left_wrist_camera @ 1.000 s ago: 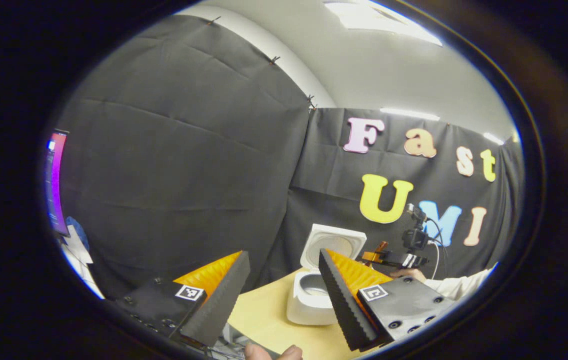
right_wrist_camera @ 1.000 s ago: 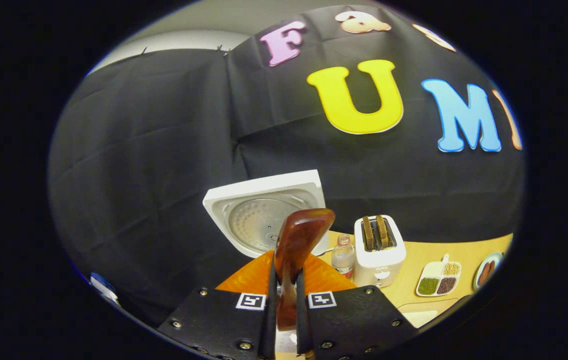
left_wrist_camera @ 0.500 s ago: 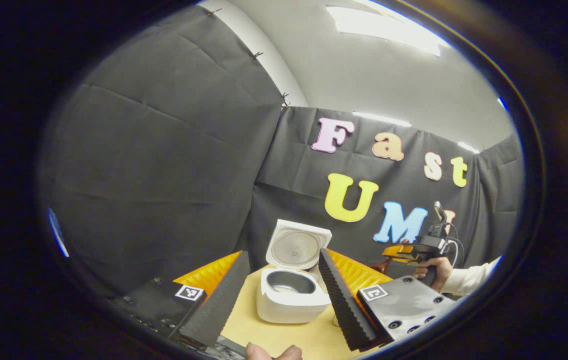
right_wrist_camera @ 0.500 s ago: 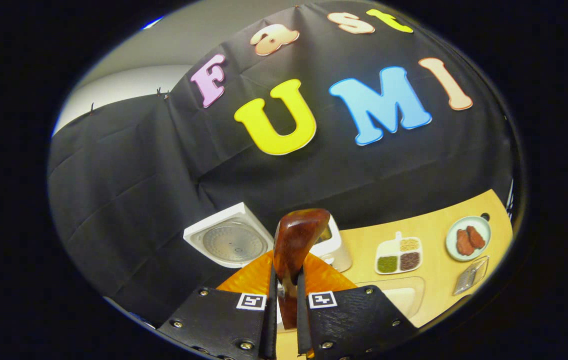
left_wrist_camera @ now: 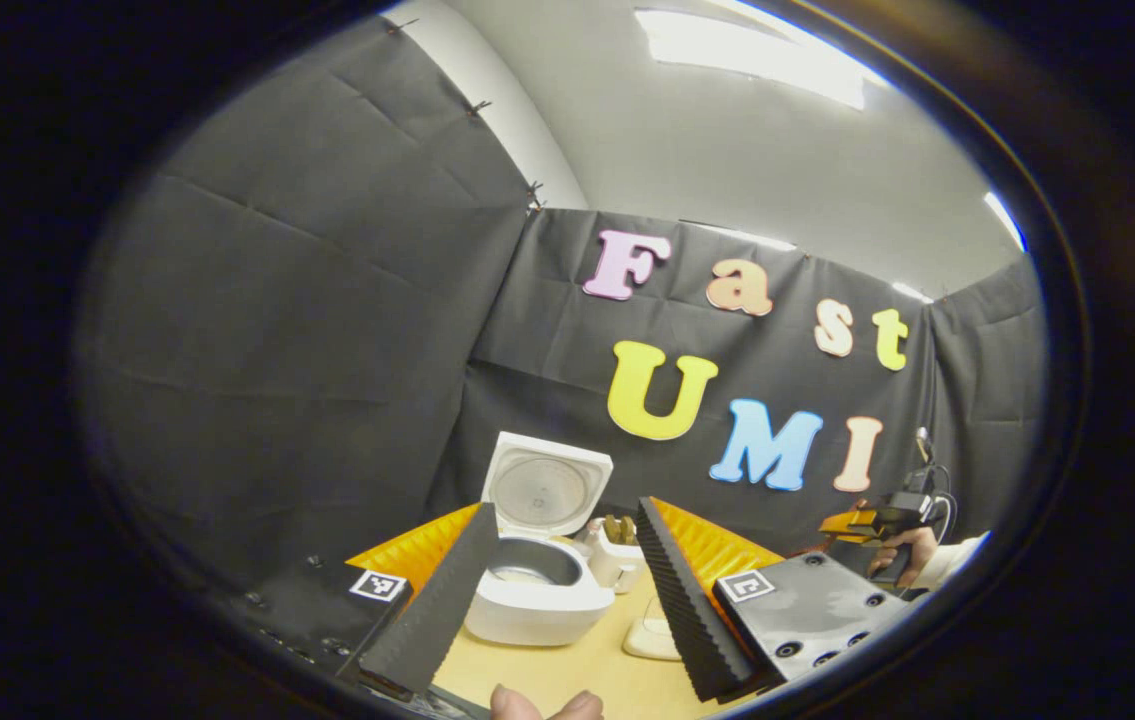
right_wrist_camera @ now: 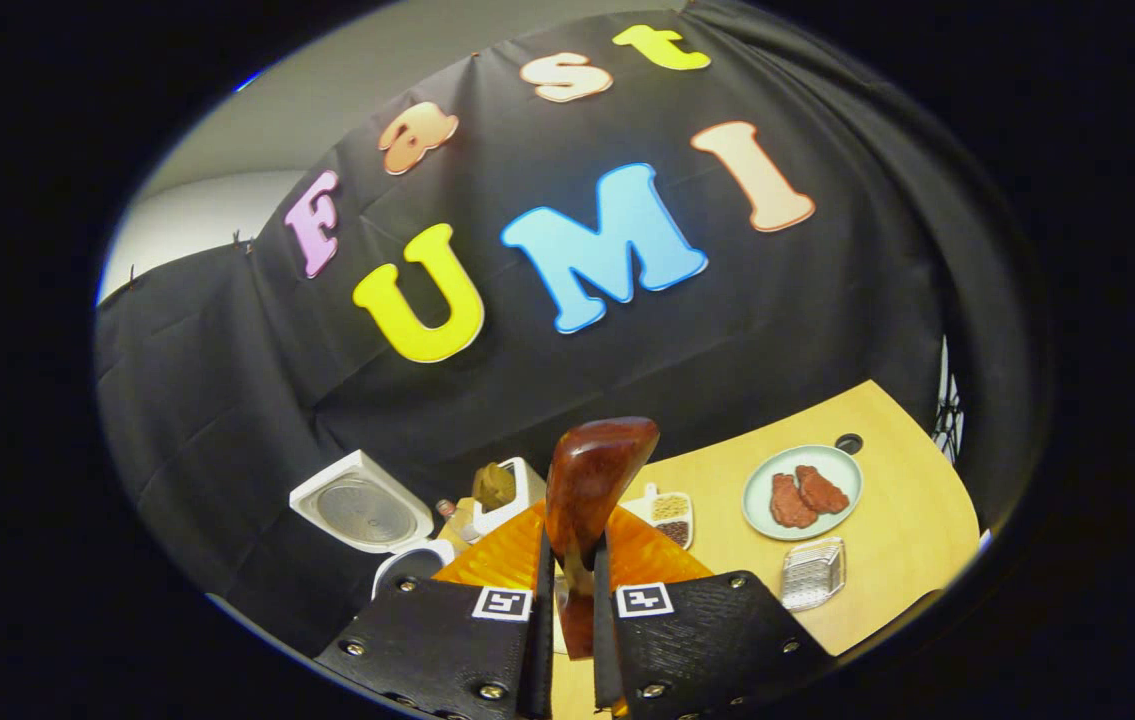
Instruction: Close the left gripper, press the button to open the rice cooker; take a wooden spoon from the chopstick holder with the right hand, scoop a spoonful of rice and pour it into the rice cooker, then put the wooden spoon back into the chopstick holder.
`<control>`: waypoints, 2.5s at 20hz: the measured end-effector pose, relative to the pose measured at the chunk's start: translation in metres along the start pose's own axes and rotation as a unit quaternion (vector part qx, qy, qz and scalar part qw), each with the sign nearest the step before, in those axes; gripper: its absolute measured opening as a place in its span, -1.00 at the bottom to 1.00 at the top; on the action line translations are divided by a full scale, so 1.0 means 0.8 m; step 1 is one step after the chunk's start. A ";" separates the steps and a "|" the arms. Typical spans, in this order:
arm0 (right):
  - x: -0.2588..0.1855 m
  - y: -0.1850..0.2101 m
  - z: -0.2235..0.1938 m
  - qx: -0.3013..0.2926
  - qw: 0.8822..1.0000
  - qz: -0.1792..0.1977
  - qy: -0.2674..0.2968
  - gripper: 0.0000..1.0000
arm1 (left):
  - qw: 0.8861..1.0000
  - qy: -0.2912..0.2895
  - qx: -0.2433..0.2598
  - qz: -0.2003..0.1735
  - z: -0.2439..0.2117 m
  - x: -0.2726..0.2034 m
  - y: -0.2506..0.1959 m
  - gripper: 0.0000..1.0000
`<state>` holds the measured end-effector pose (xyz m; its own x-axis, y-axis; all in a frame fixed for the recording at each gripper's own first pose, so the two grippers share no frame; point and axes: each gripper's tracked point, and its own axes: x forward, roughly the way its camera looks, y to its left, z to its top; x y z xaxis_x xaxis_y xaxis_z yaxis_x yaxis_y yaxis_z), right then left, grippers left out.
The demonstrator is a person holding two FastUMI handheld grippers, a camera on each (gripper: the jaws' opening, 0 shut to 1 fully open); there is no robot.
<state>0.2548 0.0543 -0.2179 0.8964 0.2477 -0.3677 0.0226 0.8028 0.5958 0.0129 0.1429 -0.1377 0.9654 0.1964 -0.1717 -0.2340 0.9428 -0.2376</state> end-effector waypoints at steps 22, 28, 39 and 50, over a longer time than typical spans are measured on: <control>0.084 -0.303 -0.096 0.062 0.990 -0.101 0.081 -0.67 | 0.989 0.082 0.102 0.071 -0.052 -0.051 -0.202 0.86; 0.065 -0.316 -0.120 0.110 0.984 -0.098 0.101 -0.63 | 0.989 0.087 0.111 0.049 -0.065 -0.030 -0.238 0.91; -0.020 -0.359 -0.096 0.108 0.985 -0.121 0.050 0.84 | 0.992 0.077 0.097 -0.001 -0.070 0.011 -0.270 0.94; -0.158 -0.311 -0.028 0.021 0.982 -0.170 -0.083 0.95 | 0.995 0.050 0.054 -0.073 -0.047 0.112 -0.206 0.87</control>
<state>0.1254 -0.1644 -0.3357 0.8935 -0.1247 -0.4314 0.3476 0.8003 0.4886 0.1339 -0.0054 -0.1500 0.9706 0.0321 -0.2387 -0.0728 0.9838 -0.1639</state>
